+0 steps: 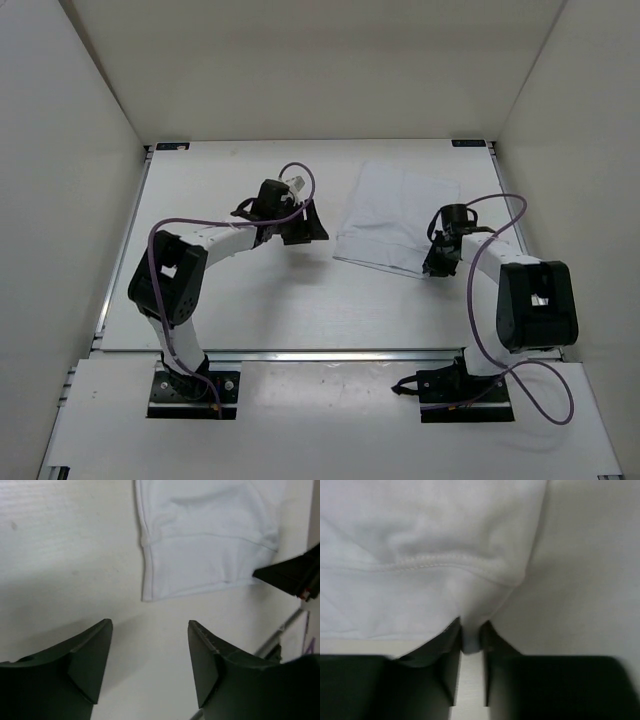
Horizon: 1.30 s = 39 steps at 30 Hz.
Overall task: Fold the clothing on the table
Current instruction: Move the skirt to the center of the board
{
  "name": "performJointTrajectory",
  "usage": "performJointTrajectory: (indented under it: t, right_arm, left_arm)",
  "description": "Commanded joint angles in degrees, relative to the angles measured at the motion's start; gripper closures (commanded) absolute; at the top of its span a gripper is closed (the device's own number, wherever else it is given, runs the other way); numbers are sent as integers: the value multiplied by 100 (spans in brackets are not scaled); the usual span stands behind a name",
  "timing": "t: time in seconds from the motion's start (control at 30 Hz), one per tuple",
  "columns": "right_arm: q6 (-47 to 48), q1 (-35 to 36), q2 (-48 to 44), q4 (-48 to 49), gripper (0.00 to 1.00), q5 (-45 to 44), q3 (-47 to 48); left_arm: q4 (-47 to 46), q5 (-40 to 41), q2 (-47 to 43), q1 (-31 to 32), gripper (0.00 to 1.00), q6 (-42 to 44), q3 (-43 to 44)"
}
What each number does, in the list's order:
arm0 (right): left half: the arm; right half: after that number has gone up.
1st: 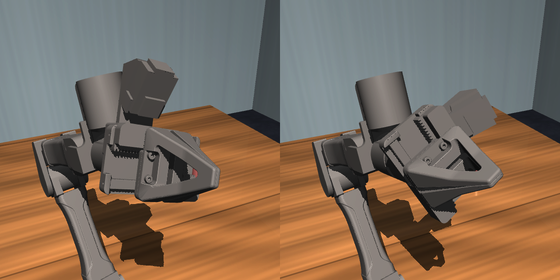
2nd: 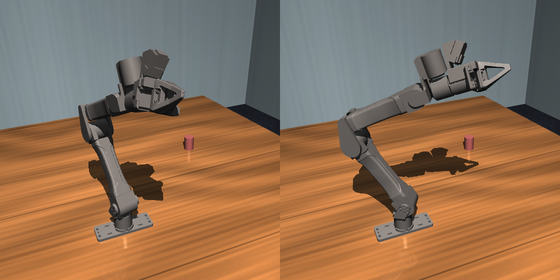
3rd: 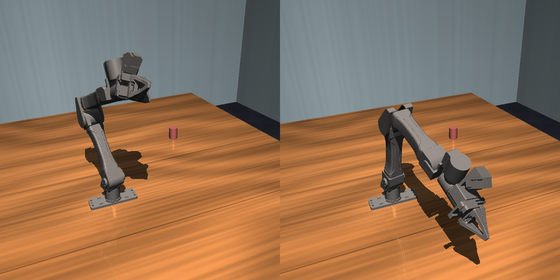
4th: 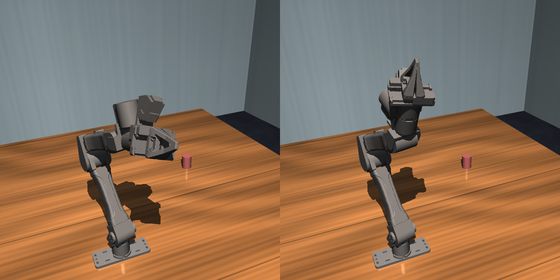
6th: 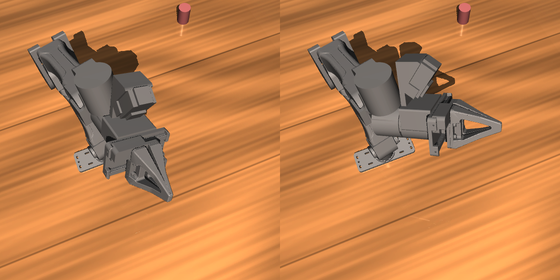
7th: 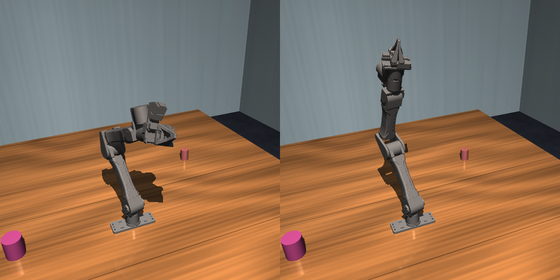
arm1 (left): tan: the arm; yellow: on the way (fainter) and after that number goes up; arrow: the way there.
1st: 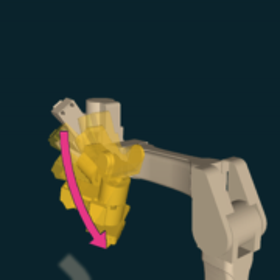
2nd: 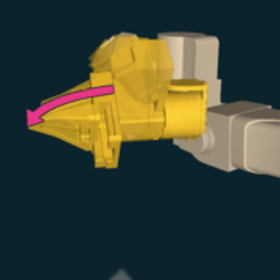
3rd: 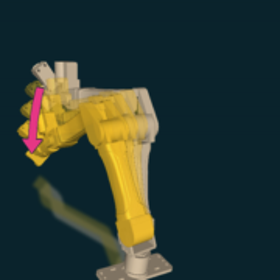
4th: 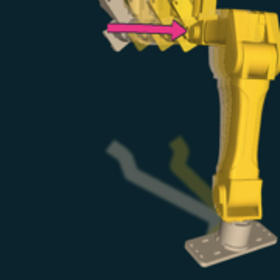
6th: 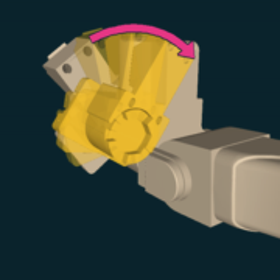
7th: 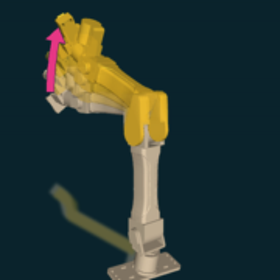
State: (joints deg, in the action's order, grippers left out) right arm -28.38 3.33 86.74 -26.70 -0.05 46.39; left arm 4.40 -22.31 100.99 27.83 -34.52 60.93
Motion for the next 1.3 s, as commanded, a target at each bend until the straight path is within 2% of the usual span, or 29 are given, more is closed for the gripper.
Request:
performJointTrajectory:
  t: [0.0, 0.03, 0.1, 0.23, 0.37, 0.43, 0.63, 0.73, 0.9, 1.03, 1.07, 1.1, 1.13, 1.17, 1.2, 1.27]
  right_arm:
    - [-352, 158, 290, 323, 89, -118, 151]
    - [-326, 211, 387, 401, 100, -65, 255]
    - [-308, 500, 702, 472, 100, 295, 493]
    - [-282, 1518, 1274, 306, 100, 436, 1134]
    - [-484, 2258, 1644, 279, 100, 717, 1189]
    - [-554, 2601, 1531, 305, 100, 770, 1004]
    - [-730, 2638, 671, 569, 100, 928, -225]
    - [-634, 2436, 345, 491, 100, 937, -411]
    - [-546, 2321, 203, 464, 100, 928, -605]
    - [-458, 2339, 291, 472, 100, 920, -482]
    - [-466, 2356, 291, 481, 100, 911, -491]
    - [-432, 2339, 308, 481, 100, 919, -456]
    - [-397, 2365, 317, 464, 100, 937, -438]
    - [-335, 2330, 317, 446, 100, 867, -429]
    - [-300, 2295, 335, 385, 100, 936, -412]
    - [-124, 2242, 291, 254, 100, 954, -350]
  left_arm:
    - [992, 842, 122, 56, 31, 429, 491]
    - [966, 798, 62, -58, 31, 377, 403]
    - [922, 719, -105, -251, 32, 297, 114]
    - [930, 640, -387, -787, 33, 489, -397]
    - [1570, 1043, -282, -780, 22, 894, -179]
    - [1774, 1516, -256, -640, 19, 1044, -73]
    - [1950, 1940, -211, -648, 18, 1088, -142]
    - [1828, 2159, -255, -683, 18, 966, -344]
    - [1765, 2002, -89, -517, 21, 789, -310]
    - [1714, 1792, 280, -165, 30, 754, -81]
    - [1652, 1582, 350, -121, 38, 711, -37]
    - [1599, 1345, 412, -103, 51, 658, -11]
    - [1477, 1056, 474, 10, 57, 649, -45]
    - [1362, 1001, 492, 46, 73, 570, -107]
    - [1335, 878, 501, 73, 98, 535, -116]
    - [1361, 737, 492, 108, 100, 543, -238]
